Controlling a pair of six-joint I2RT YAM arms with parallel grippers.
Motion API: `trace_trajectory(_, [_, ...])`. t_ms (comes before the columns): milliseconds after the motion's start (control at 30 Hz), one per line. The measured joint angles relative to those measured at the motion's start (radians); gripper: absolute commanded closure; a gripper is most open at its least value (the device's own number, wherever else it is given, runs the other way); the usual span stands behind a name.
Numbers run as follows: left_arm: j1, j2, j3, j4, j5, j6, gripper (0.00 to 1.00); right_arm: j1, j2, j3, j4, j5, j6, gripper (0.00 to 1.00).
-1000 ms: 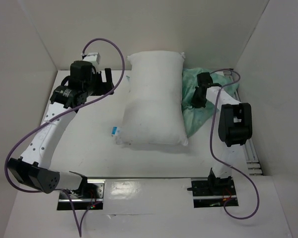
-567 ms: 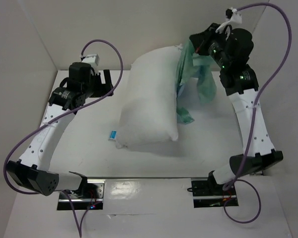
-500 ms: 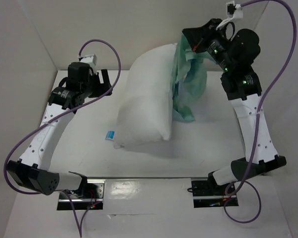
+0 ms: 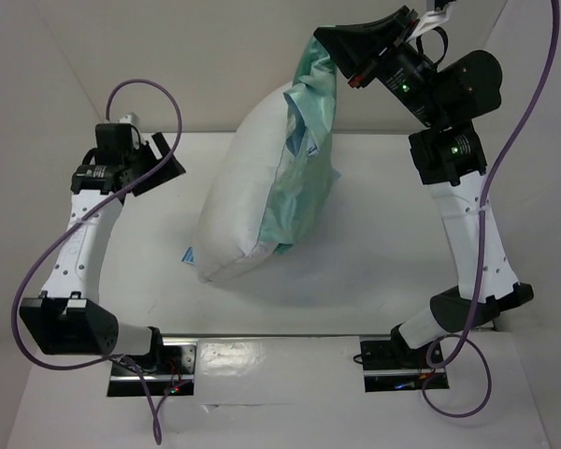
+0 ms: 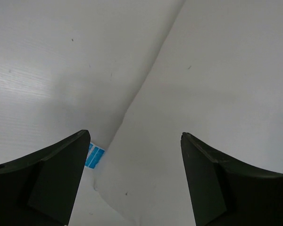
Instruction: Put the pillow into the pillowcase
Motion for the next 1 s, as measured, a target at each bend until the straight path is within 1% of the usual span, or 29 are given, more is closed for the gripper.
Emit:
trace_trajectory(33, [0.0, 0.015, -0.023, 0.009, 0.014, -0.008, 0.09, 0.0, -0.006, 0.0, -0.011, 0.01, -0.016, 1.0])
trace_trajectory(133, [-0.002, 0.122, -0.097, 0.057, 0.071, -0.035, 0.0, 0.0, -0.039, 0.002, -0.068, 0.065, -0.074, 1.0])
trace_trajectory(267, [-0.035, 0.29, -0.166, 0.099, 0.14, -0.053, 0.0, 0.0, -0.105, 0.018, -0.15, 0.158, -0.148, 1.0])
trace_trajectory(367, [-0.08, 0.354, -0.17, 0.116, 0.209, -0.051, 0.0, 0.0, -0.148, 0.05, -0.173, 0.223, -0.188, 1.0])
trace_trajectory(400, [-0.095, 0.366, -0.164, 0.126, 0.235, -0.049, 0.03, 0.0, -0.152, 0.065, -0.173, 0.236, -0.197, 1.0])
trace_trajectory(433, [-0.113, 0.377, -0.157, 0.14, 0.267, -0.049, 0.2, 0.0, -0.148, 0.079, -0.172, 0.246, -0.204, 1.0])
trace_trajectory(467, [-0.127, 0.383, -0.154, 0.157, 0.305, -0.056, 0.31, 0.0, -0.146, 0.091, -0.171, 0.251, -0.206, 1.0])
trace_trajectory(500, [-0.148, 0.389, -0.152, 0.173, 0.33, -0.059, 0.49, 0.0, -0.138, 0.106, -0.169, 0.251, -0.206, 1.0])
trace_trajectory(533, [-0.175, 0.395, -0.151, 0.197, 0.36, -0.074, 0.71, 0.0, -0.111, 0.142, -0.172, 0.238, -0.205, 1.0])
trace_trajectory(600, [-0.245, 0.408, -0.148, 0.245, 0.404, -0.103, 0.99, 0.0, -0.031, 0.211, -0.158, 0.204, -0.192, 1.0])
trace_trajectory(667, [-0.313, 0.422, -0.133, 0.266, 0.42, -0.107, 0.99, 0.0, 0.074, 0.255, -0.145, 0.151, -0.166, 1.0])
trace_trajectory(700, [-0.338, 0.428, -0.121, 0.264, 0.42, -0.109, 0.96, 0.0, 0.129, 0.264, -0.143, 0.128, -0.153, 1.0])
trace_trajectory(733, [-0.356, 0.43, -0.113, 0.262, 0.419, -0.117, 0.85, 0.0, 0.187, 0.263, -0.146, 0.104, -0.142, 1.0])
trace_trajectory(767, [-0.368, 0.427, -0.109, 0.26, 0.417, -0.122, 0.78, 0.0, 0.237, 0.255, -0.149, 0.087, -0.13, 1.0])
trace_trajectory(833, [-0.361, 0.407, -0.109, 0.237, 0.403, -0.127, 0.58, 0.007, 0.349, 0.206, -0.169, 0.067, -0.112, 1.0])
trace_trajectory(867, [-0.341, 0.388, -0.109, 0.217, 0.394, -0.126, 0.4, 0.009, 0.401, 0.172, -0.186, 0.061, -0.103, 1.0])
trace_trajectory(900, [-0.306, 0.363, -0.111, 0.19, 0.379, -0.126, 0.31, 0.013, 0.459, 0.143, -0.215, 0.057, -0.097, 1.0])
trace_trajectory(967, [-0.206, 0.303, -0.111, 0.145, 0.341, -0.137, 0.19, 0.03, 0.578, 0.138, -0.296, 0.052, -0.088, 1.0])
trace_trajectory(1000, [-0.151, 0.27, -0.11, 0.129, 0.318, -0.145, 0.17, 0.045, 0.639, 0.149, -0.337, 0.052, -0.087, 0.97])
